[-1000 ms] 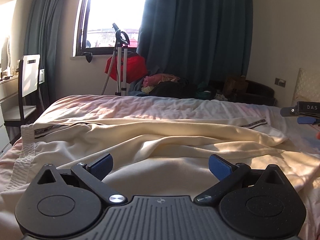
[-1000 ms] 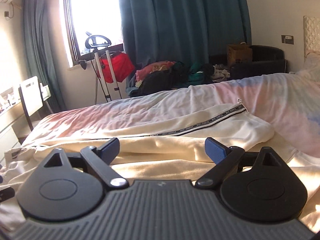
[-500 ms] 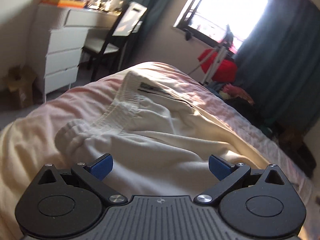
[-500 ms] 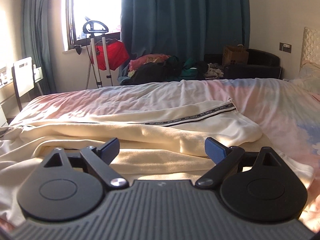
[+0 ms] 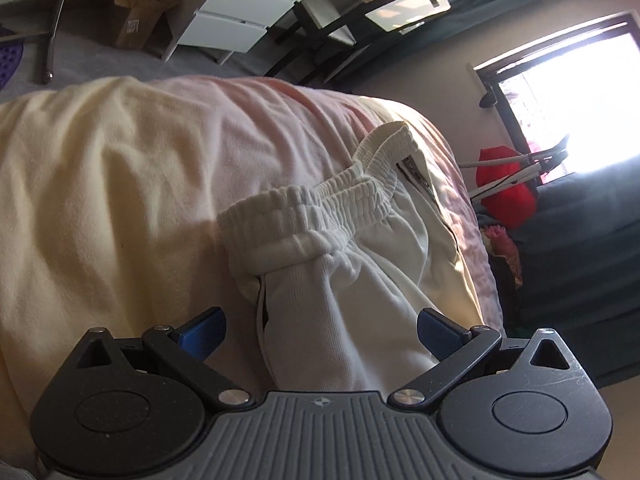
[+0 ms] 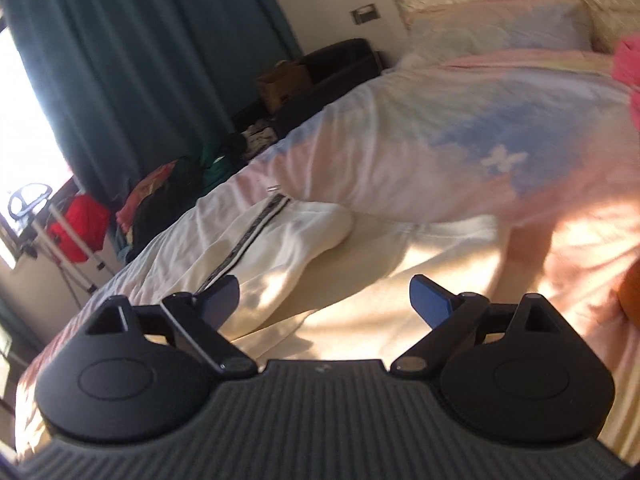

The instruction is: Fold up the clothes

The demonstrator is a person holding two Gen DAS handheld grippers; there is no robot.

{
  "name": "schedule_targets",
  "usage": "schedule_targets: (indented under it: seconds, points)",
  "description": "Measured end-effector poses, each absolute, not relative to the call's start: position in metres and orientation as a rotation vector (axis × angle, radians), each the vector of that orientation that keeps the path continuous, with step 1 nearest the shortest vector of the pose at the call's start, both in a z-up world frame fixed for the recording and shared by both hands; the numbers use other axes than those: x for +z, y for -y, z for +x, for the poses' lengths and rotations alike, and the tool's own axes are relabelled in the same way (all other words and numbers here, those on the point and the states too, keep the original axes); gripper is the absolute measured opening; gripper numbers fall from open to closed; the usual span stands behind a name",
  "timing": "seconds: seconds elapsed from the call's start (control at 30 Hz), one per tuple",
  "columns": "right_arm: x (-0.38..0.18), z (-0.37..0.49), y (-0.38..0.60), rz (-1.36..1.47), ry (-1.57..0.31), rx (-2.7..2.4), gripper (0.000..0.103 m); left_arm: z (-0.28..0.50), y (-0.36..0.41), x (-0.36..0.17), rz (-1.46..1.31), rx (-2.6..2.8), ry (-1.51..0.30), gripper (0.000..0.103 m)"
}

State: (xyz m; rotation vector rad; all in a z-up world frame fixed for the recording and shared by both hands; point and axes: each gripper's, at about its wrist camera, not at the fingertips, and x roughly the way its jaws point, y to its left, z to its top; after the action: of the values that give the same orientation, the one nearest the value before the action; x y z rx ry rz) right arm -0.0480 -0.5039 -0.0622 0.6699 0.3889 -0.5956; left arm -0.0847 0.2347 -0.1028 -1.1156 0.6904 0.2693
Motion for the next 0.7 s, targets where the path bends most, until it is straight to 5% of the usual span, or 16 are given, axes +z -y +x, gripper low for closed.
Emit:
schedule_targets:
  seconds: [0.2,0.3,0.47,0.7]
  points:
    - [-0.102,-0.079,0.550,0.911,-0.363,-0.782,0.093,-0.065,-0.219,-0.124,-1.165,0.178,-0.740,0.094]
    - [-0.123,-0.085,0.565,0.979,-0.348,-0.802,0.093,-0.061,-0.217,-0.126,-1.160,0.210,-0.738,0.080]
    - [-0.152,-0.085,0.580,1.060,-0.349,-0.785,0.093,-0.067,-0.222,-0.129,-1.187,0.241,-0.673,0.016]
    - [-0.175,-0.069,0.597,1.103,-0.301,-0.704,0.093,-0.093,-0.225,-0.082,-1.105,0.084,-0.412,0.010]
